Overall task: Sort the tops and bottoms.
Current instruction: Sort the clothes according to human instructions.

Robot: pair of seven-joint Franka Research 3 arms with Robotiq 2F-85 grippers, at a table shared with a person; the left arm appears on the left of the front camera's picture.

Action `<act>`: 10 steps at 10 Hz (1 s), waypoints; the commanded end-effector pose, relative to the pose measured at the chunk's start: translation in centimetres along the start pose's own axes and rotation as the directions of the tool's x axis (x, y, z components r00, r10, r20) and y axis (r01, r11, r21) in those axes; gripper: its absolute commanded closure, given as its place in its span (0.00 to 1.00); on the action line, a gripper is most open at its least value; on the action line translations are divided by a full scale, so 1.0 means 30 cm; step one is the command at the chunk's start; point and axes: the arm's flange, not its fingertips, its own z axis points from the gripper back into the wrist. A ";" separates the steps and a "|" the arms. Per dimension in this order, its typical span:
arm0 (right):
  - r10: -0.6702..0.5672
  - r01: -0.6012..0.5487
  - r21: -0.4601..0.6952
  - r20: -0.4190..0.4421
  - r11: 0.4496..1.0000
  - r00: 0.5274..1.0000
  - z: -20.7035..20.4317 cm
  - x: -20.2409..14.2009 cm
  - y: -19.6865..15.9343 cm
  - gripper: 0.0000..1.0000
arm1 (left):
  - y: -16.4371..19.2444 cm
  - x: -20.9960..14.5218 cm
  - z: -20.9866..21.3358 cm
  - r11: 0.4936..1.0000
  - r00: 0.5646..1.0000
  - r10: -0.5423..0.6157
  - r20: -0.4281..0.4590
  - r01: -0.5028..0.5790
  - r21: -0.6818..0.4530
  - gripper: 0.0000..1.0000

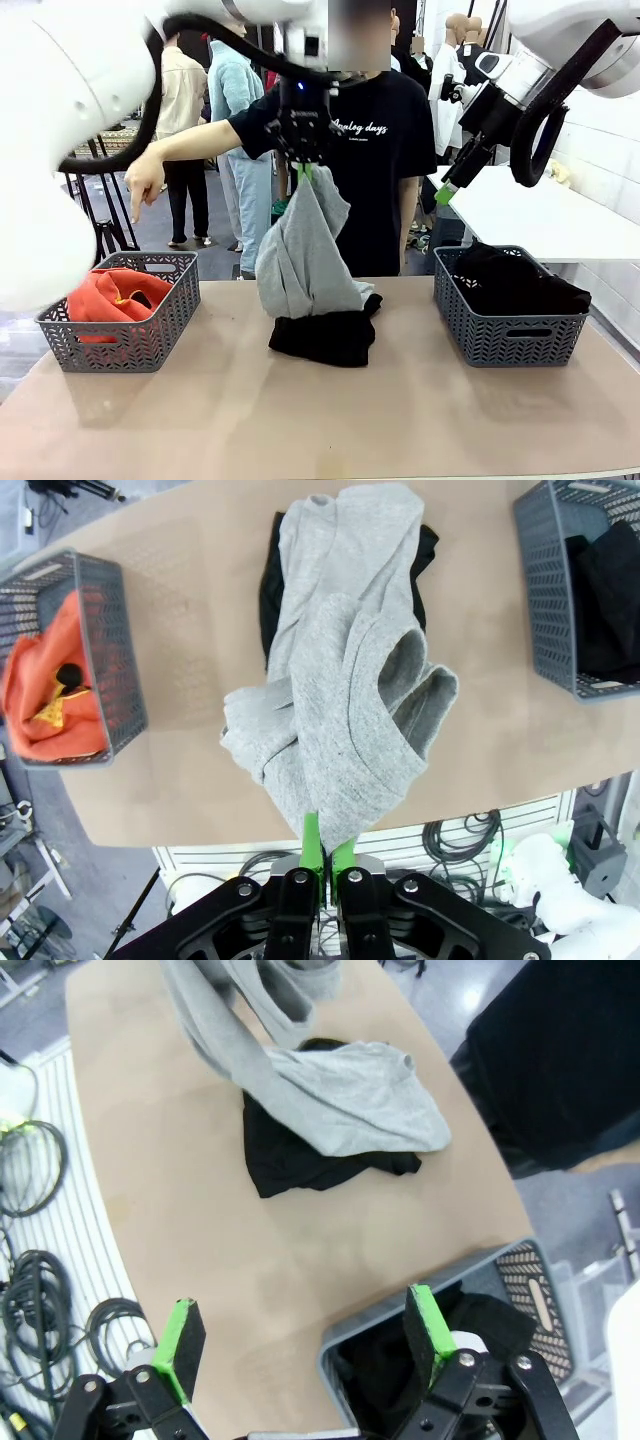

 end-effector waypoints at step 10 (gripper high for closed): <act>0.000 0.000 0.000 -0.007 1.000 1.000 -0.002 0.000 0.001 0.00 | 0.196 -0.156 0.285 0.994 0.993 0.050 0.104 -0.060 0.095 1.00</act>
